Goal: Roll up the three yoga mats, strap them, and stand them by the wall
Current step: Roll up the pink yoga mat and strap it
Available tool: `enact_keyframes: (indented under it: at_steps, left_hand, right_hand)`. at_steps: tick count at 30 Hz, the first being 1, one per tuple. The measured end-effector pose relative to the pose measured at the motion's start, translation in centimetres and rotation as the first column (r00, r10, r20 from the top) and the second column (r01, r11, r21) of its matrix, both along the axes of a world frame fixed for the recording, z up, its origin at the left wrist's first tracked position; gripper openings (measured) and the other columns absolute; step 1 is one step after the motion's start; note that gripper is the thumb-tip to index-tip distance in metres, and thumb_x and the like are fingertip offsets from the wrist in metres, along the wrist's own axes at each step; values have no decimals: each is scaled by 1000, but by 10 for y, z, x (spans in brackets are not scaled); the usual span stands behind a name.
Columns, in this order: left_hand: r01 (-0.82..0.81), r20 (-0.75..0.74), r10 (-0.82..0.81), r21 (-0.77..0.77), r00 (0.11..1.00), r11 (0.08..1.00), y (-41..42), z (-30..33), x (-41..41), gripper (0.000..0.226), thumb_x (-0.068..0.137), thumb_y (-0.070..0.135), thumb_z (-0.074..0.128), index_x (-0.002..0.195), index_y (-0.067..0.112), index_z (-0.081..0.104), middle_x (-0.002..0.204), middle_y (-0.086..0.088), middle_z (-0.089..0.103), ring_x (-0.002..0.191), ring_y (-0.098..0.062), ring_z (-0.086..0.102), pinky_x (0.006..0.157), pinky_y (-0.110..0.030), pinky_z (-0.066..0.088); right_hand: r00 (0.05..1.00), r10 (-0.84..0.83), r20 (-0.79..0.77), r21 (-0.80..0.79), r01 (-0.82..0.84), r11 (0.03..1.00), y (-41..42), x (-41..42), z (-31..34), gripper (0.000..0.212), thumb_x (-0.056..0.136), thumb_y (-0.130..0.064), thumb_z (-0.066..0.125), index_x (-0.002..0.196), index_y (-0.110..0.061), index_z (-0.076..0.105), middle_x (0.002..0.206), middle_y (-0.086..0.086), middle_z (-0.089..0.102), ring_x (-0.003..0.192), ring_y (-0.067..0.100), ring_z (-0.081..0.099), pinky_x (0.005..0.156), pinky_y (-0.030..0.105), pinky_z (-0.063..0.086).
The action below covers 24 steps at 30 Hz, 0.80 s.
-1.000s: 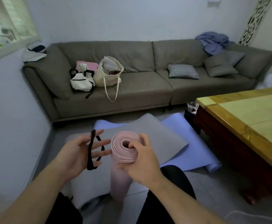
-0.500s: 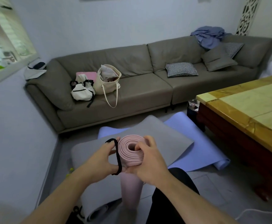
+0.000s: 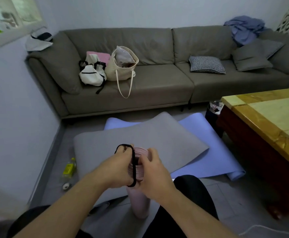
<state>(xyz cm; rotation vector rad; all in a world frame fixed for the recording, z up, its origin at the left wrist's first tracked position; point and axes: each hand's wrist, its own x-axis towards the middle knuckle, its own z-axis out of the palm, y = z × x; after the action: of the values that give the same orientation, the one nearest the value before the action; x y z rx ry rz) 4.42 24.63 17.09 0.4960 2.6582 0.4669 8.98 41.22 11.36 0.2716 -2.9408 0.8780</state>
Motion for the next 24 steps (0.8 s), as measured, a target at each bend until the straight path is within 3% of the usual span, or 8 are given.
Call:
enact_keyframes:
  at_steps: [4,11,13,15,17,19,21,24]
  left_hand:
    - [-7,5,7,9,1000,1000,-5,-8,-14,136,57,42,92,163,22,9,152,5,19,112,-19,61,91,-36,60]
    - [7,-40,-9,-57,999,998,0,-6,-28,123,60,38,90,159,24,20,145,2,24,95,-19,61,77,-32,59]
    - [-10,-45,7,-60,999,998,-1,-5,-30,111,60,35,88,152,22,27,135,1,30,92,-20,62,78,-36,61]
    - [-7,-42,3,-80,999,997,0,-1,-33,93,59,36,87,136,21,36,123,2,37,87,-20,60,71,-37,59]
    - [-12,-44,8,-99,999,995,7,0,-34,77,57,37,87,115,23,39,109,5,41,82,-16,57,60,-35,51]
    - [-34,-57,28,-109,998,993,16,-2,-33,70,56,38,85,105,24,36,103,7,42,80,-13,54,55,-32,43]
    - [-35,-57,28,-125,998,992,22,-6,-34,78,56,41,83,117,22,39,116,3,45,90,-16,56,60,-32,46]
    - [-12,-42,7,-124,999,992,22,-8,-38,122,54,48,81,158,19,26,150,-3,38,117,-22,57,78,-35,59]
  right_hand:
    - [1000,-8,-12,9,8,1000,-2,-9,-5,68,79,-47,83,130,-20,47,143,-2,27,102,24,56,82,40,58]
    - [999,22,-40,6,-22,1000,-5,-22,-12,69,80,-44,81,132,-19,43,151,0,20,108,25,54,78,38,58]
    - [992,104,66,-104,-97,990,2,-27,-7,71,77,-38,77,136,-20,42,153,-6,15,115,23,55,91,33,57]
    - [966,183,184,-320,-117,940,9,-32,1,62,70,-37,67,128,-25,51,149,-8,21,118,7,52,101,17,47]
    - [939,193,284,-540,-9,842,12,-35,9,48,68,-30,62,116,-23,63,145,-5,32,114,-13,48,97,6,38]
    - [914,179,364,-691,135,710,11,-37,15,32,78,-18,65,109,-18,73,141,-5,40,107,-17,52,92,8,42]
    - [911,143,386,-714,197,671,8,-40,14,18,89,-11,71,104,-18,77,139,-7,44,107,-16,54,93,16,47]
    - [901,82,426,-752,303,586,7,-46,7,5,81,-21,80,86,-19,77,139,-3,53,126,6,57,104,32,50]
